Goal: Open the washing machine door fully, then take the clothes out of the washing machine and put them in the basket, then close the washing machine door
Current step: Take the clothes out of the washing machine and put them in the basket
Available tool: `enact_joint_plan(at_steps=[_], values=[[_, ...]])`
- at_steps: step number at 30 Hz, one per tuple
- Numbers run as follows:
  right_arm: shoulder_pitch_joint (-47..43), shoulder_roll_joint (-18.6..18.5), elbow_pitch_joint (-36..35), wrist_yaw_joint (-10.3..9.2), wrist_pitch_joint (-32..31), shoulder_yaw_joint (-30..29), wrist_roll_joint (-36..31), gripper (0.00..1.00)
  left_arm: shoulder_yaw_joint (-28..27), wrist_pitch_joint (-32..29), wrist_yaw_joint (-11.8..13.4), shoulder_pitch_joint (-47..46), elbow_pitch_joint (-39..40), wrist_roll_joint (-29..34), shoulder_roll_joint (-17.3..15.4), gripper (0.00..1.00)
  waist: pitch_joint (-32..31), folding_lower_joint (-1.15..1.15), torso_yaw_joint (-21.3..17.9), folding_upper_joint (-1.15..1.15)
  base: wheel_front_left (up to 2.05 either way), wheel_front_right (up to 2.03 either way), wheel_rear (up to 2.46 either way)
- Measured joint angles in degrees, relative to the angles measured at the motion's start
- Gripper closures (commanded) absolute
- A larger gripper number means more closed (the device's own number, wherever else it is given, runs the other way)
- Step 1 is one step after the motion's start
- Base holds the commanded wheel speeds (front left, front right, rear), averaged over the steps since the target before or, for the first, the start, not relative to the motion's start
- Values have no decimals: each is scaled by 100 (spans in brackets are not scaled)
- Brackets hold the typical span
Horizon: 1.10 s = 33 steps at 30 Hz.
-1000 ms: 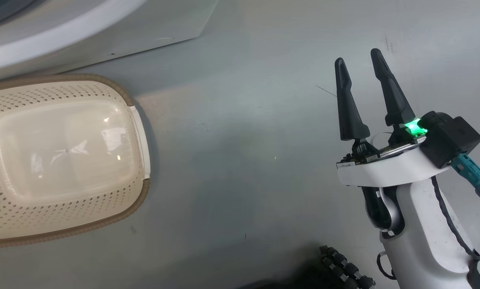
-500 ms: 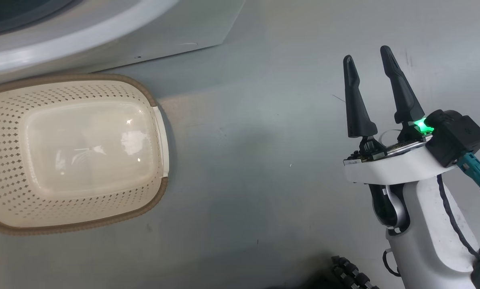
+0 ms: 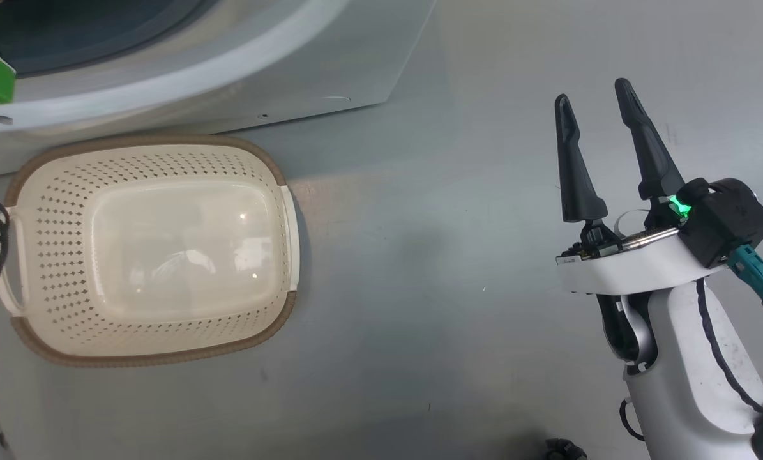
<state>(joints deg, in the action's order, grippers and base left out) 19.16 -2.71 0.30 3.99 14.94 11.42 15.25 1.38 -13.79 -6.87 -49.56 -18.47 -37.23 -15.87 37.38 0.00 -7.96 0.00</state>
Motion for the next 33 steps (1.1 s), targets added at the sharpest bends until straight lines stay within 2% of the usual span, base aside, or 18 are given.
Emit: enact_joint_plan(at_steps=[15, 21, 33], values=[[-466, -2, 211, 99, 0, -85, -138, 0, 103, 1782, 8, 1229, 419, 543, 433, 100, -768, 0, 317, 0, 0, 0, 0], [-697, -2, 318, 125, 0, -79, -138, 0, 241, 2256, 109, 1751, 469, 847, 555, 100, -1141, 0, 401, 0, 0, 0, 0], [-1178, 1, 492, 149, 0, -46, -135, 0, 446, 2648, 314, 2750, 594, 1122, 791, 100, -1873, 0, 509, 0, 0, 0, 0]])
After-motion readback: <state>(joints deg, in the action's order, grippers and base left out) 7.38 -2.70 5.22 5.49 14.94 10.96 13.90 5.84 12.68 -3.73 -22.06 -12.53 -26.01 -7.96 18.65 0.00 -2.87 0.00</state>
